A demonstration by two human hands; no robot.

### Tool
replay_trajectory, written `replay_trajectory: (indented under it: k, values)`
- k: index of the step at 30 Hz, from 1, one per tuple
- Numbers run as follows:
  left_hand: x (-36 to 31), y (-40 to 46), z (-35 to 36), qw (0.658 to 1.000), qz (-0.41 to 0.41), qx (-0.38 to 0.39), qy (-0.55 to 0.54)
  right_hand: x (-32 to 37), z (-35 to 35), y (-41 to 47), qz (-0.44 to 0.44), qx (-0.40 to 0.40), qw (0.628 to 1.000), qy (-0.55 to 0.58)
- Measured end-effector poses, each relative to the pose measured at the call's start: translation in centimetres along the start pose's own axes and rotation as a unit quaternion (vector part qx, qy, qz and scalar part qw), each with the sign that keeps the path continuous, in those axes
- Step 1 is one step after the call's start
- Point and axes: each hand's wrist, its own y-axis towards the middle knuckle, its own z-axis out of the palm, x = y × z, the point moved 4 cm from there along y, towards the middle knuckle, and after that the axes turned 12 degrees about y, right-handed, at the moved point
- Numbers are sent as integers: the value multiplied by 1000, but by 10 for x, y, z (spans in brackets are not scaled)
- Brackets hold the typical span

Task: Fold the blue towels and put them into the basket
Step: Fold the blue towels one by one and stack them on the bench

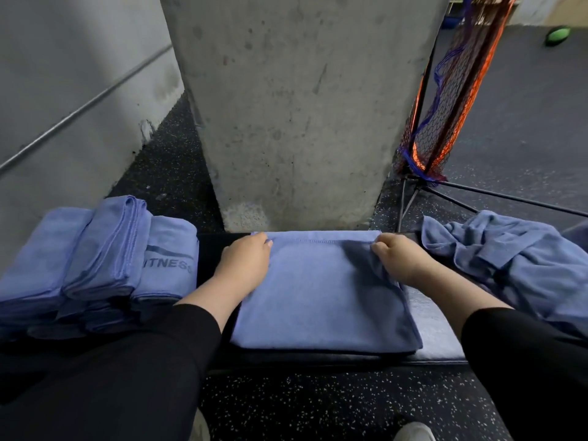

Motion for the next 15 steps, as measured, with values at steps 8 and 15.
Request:
replay_trajectory:
  k: [8,15]
  values:
    - [3,-44,-6,990,67,75,96,-1,-8,-40,40,130,987,-86]
    - [15,-103,-12,992,91,83,36,-24,-13,-90,46,187,981,25]
